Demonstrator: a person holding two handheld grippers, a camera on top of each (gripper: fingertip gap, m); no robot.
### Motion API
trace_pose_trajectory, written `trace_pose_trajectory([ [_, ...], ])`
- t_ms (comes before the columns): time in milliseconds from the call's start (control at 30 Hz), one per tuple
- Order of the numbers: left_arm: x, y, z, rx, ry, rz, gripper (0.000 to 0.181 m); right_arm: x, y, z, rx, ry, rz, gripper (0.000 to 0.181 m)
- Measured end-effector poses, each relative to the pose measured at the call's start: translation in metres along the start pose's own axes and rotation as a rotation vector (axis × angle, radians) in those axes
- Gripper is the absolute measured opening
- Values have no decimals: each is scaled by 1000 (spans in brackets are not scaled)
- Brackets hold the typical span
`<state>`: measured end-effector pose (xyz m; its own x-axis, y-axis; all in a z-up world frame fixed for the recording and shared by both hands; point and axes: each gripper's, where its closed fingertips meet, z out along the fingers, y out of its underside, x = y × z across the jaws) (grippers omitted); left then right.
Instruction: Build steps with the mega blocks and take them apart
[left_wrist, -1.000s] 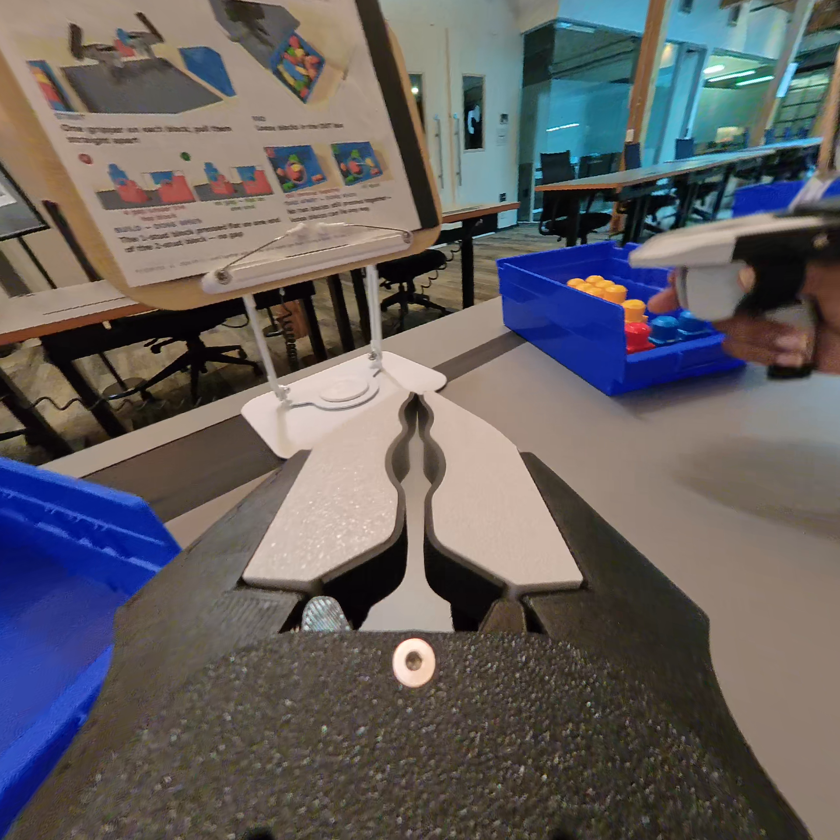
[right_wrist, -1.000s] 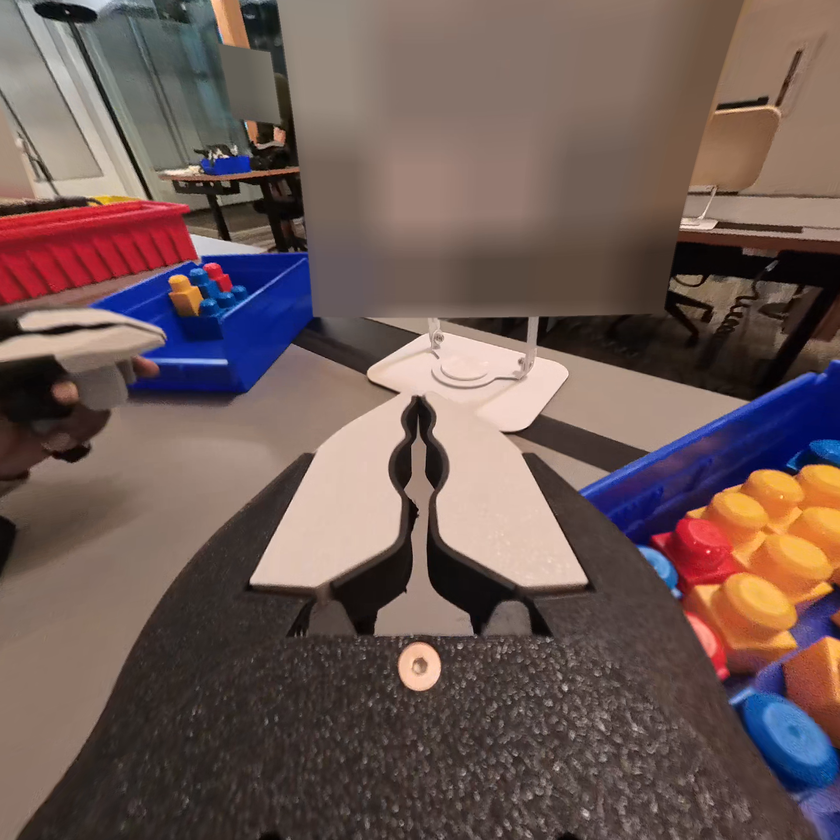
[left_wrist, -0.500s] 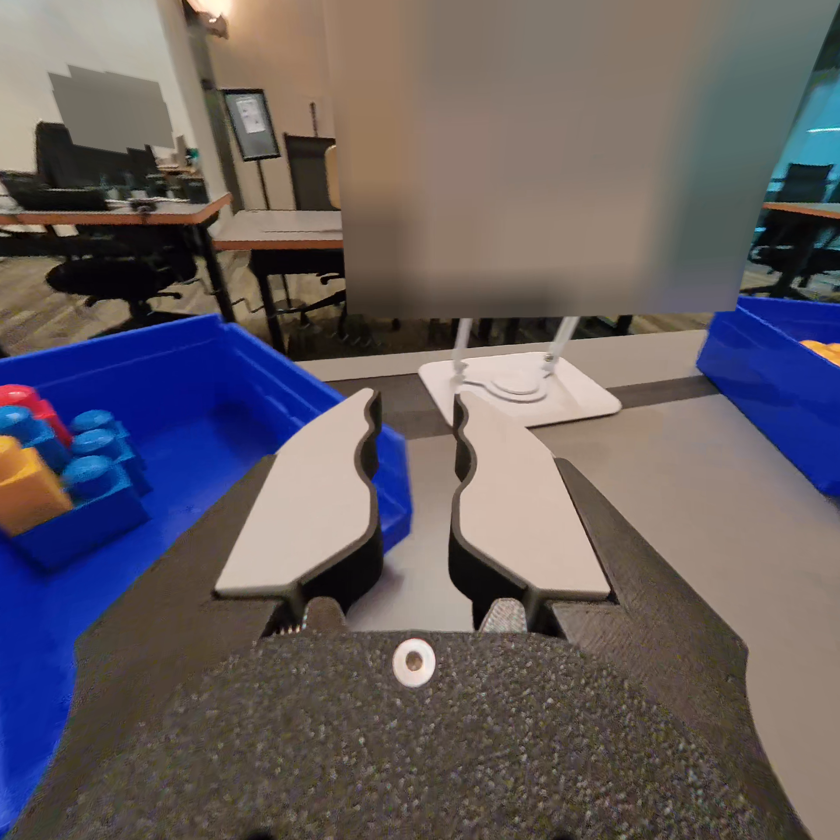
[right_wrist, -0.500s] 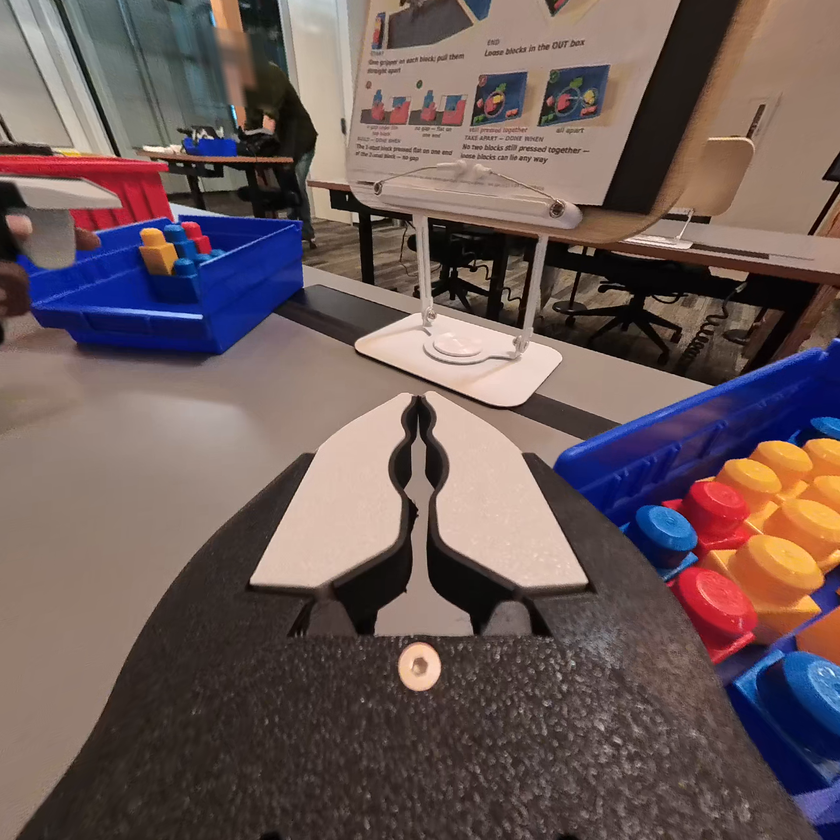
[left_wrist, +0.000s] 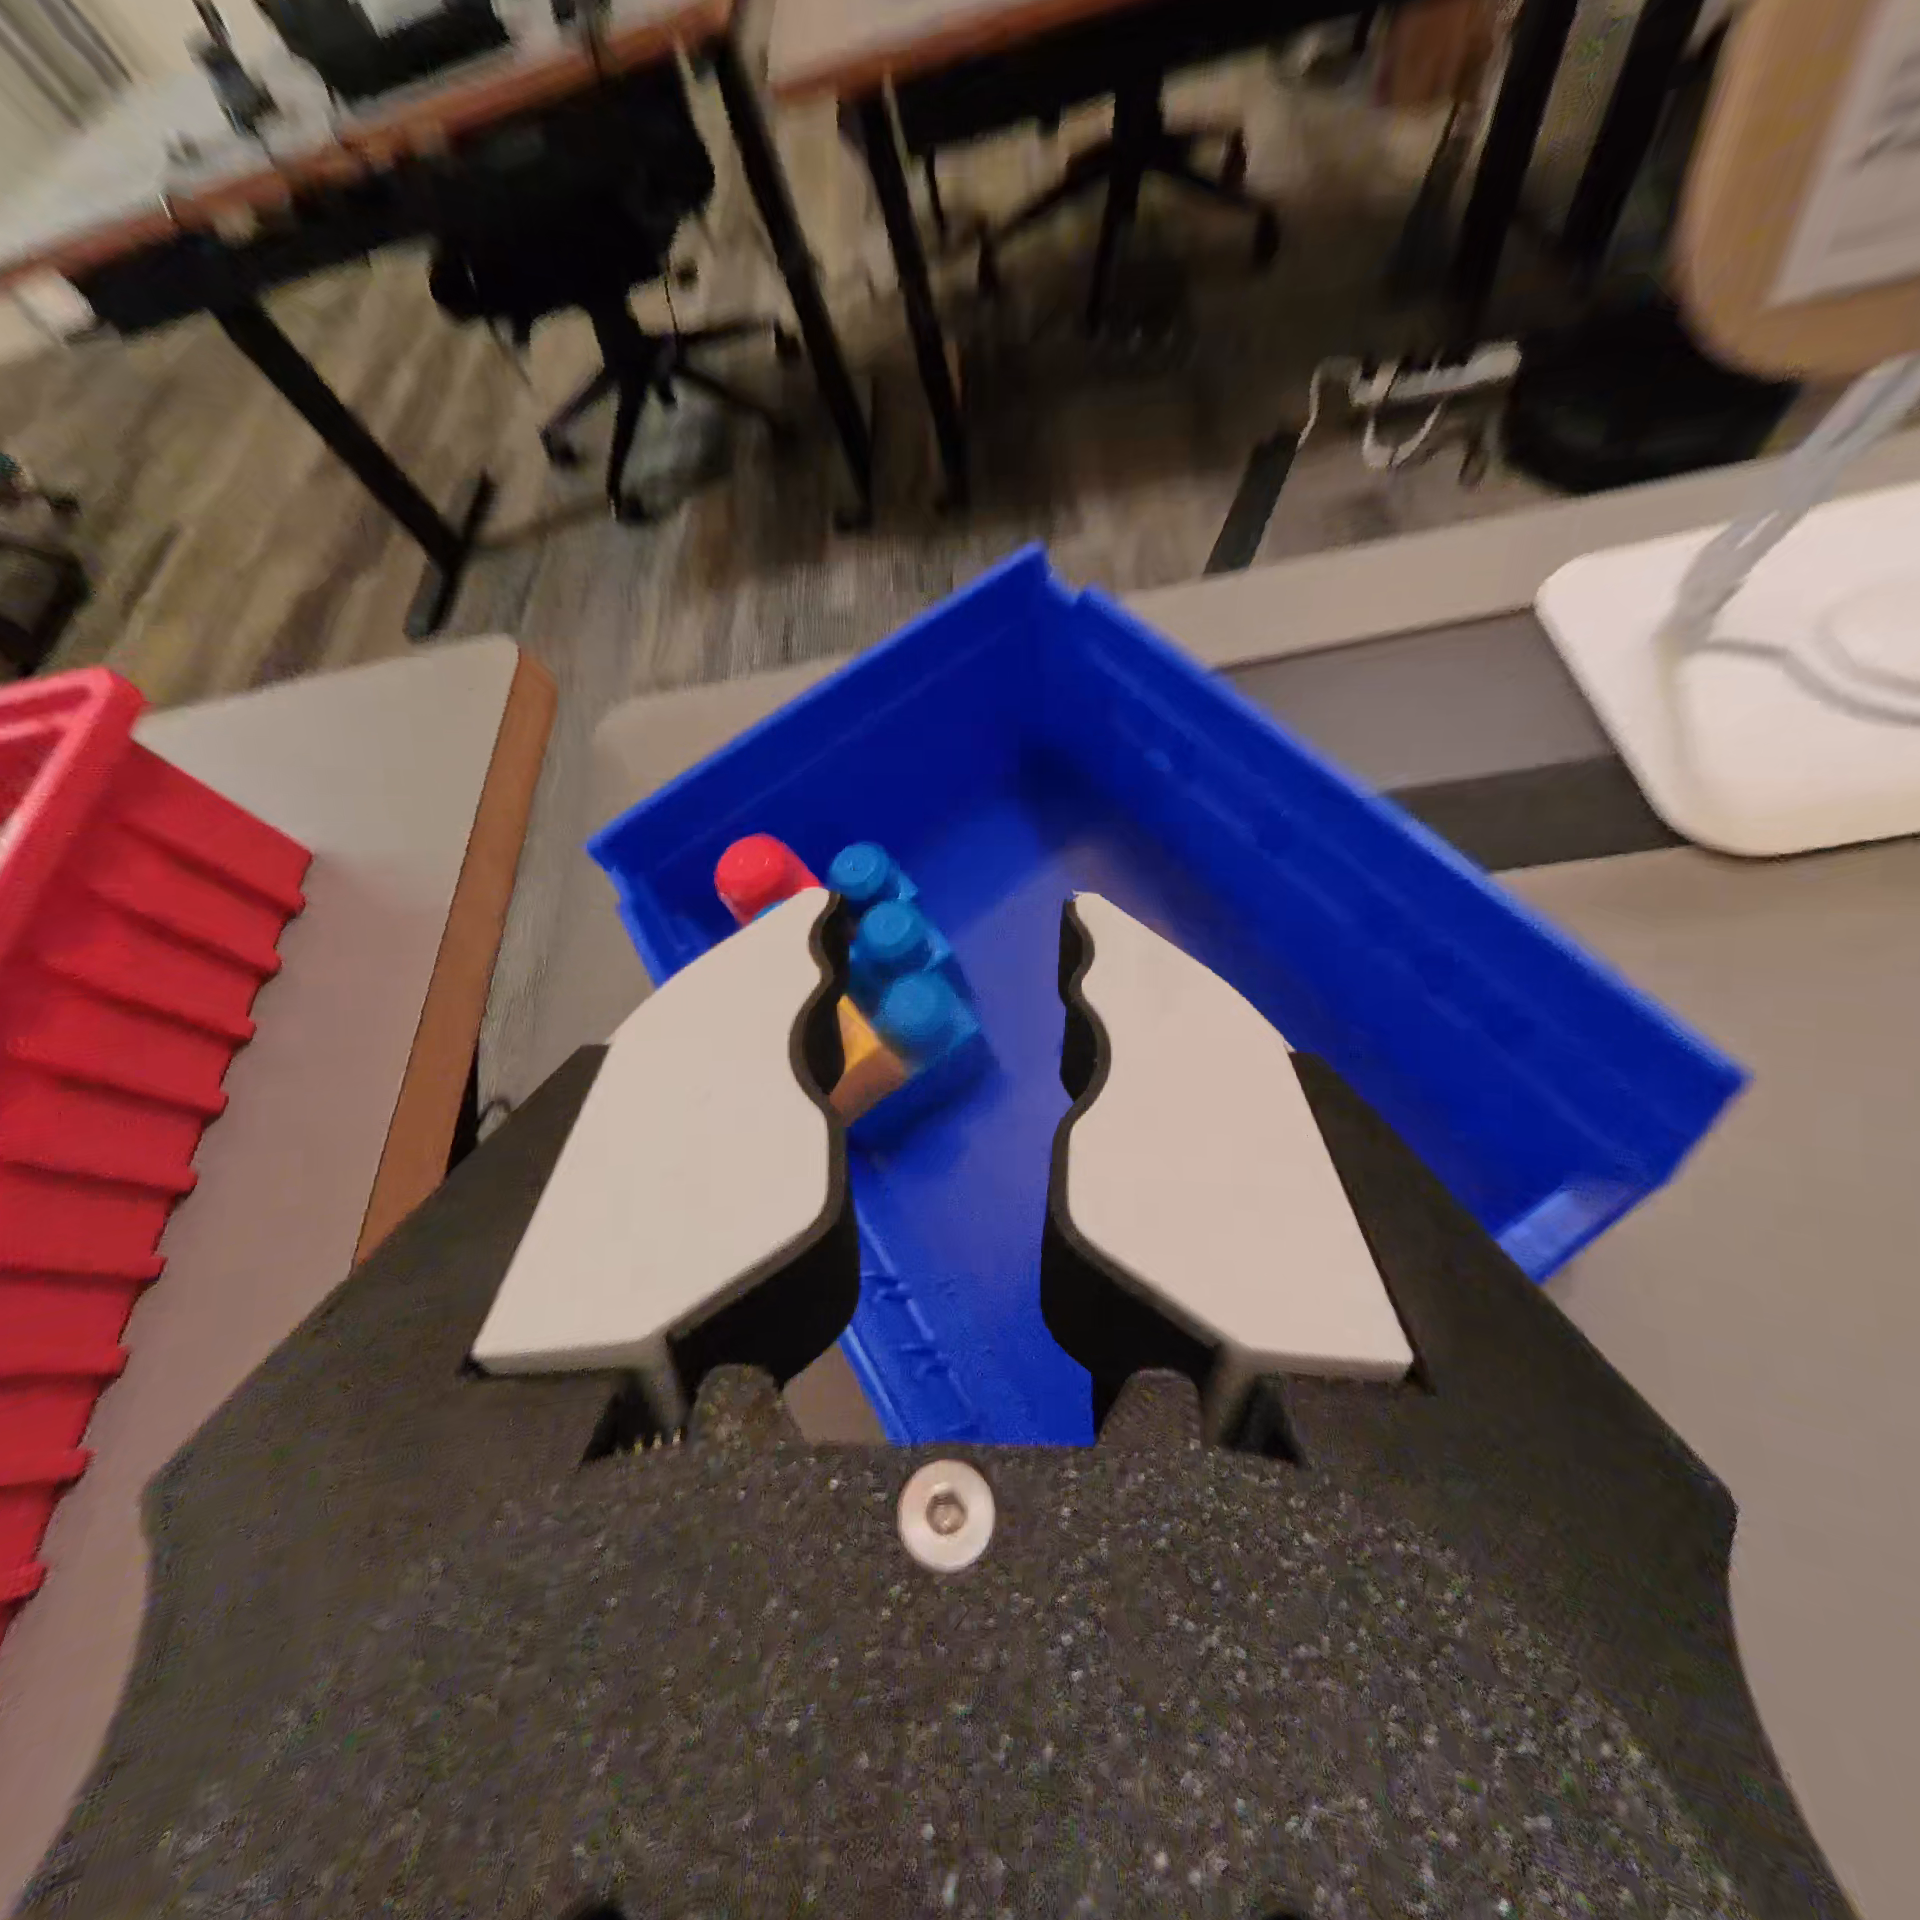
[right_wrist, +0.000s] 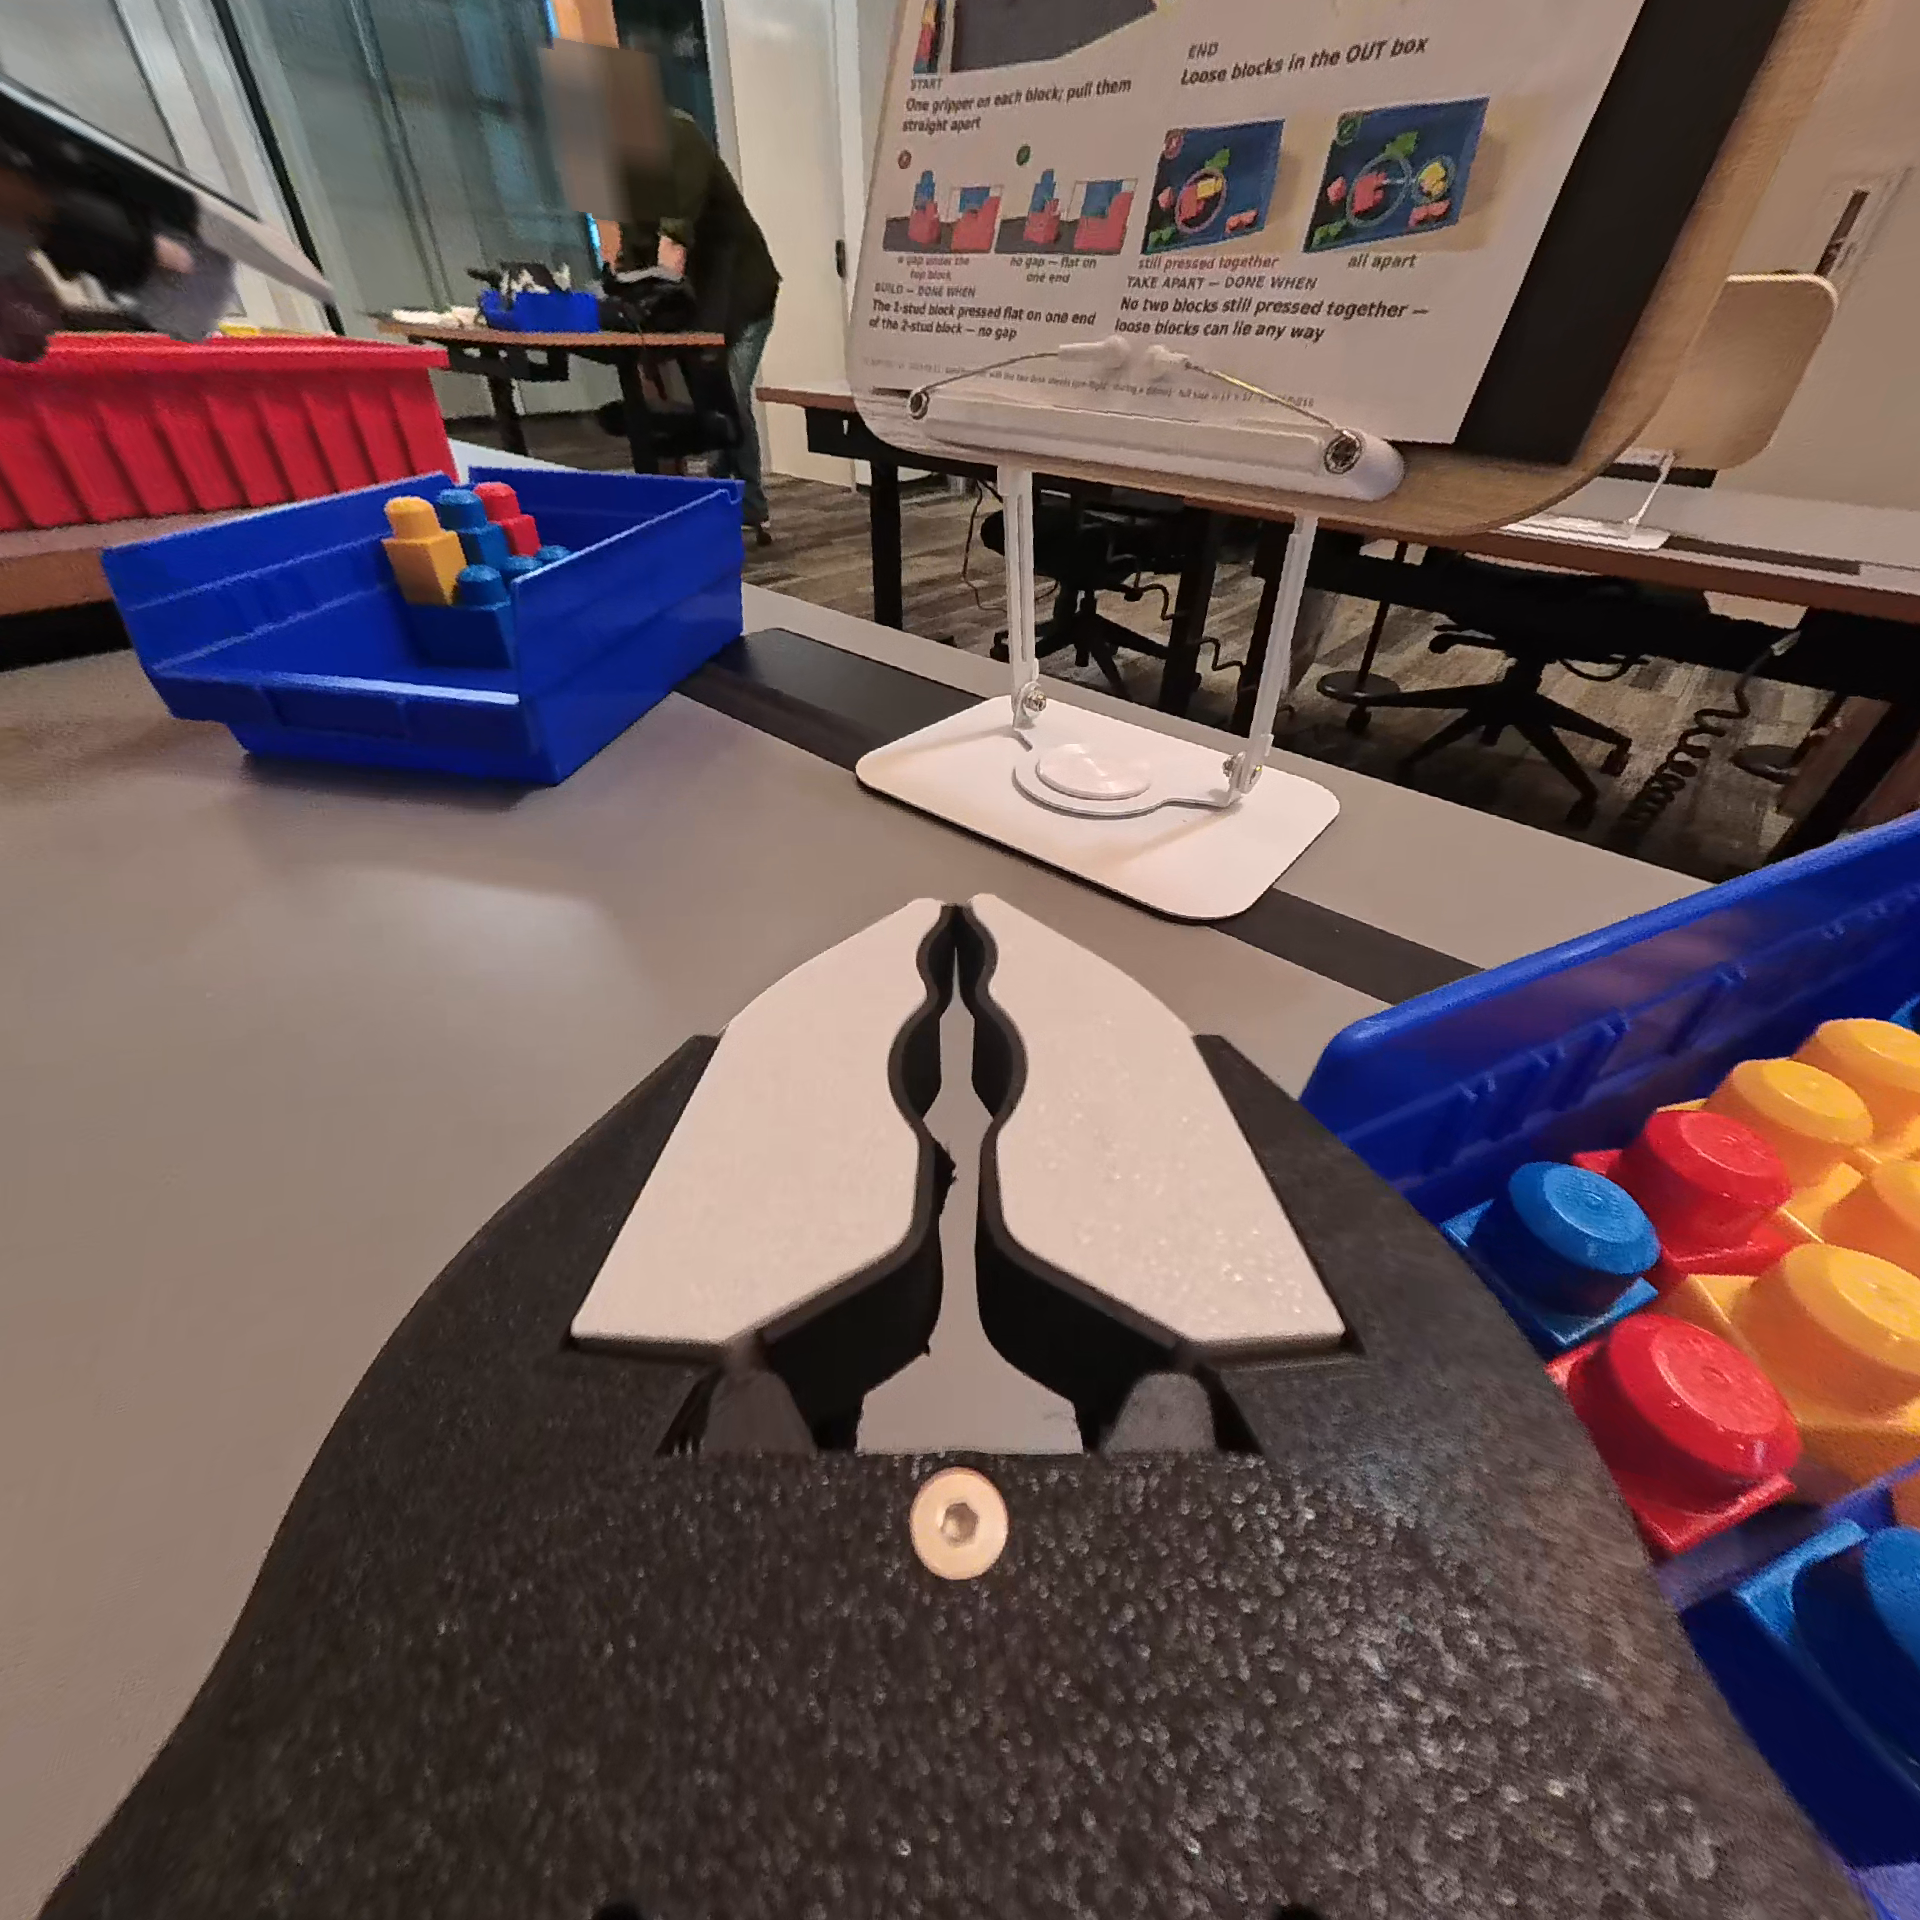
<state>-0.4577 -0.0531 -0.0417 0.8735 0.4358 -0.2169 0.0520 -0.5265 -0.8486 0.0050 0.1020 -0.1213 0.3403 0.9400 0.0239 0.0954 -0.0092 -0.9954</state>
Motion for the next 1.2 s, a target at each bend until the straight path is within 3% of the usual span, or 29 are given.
trace_pose_trajectory([
  [200,-30,52,59,-361,-9,194,37,-1,4,0,-17,-12,-17,0],
  [367,-37,93,71,-613,101,338,41,-4,8,1,-35,-36,-43,0],
  [733,-51,96,90,-727,115,716,52,-10,10,3,-39,-91,14,0],
  [933,-57,94,94,-749,86,818,52,-8,10,2,-37,-97,38,0],
  [1200,-55,97,92,-755,117,823,53,-14,11,3,-44,-123,33,0],
])
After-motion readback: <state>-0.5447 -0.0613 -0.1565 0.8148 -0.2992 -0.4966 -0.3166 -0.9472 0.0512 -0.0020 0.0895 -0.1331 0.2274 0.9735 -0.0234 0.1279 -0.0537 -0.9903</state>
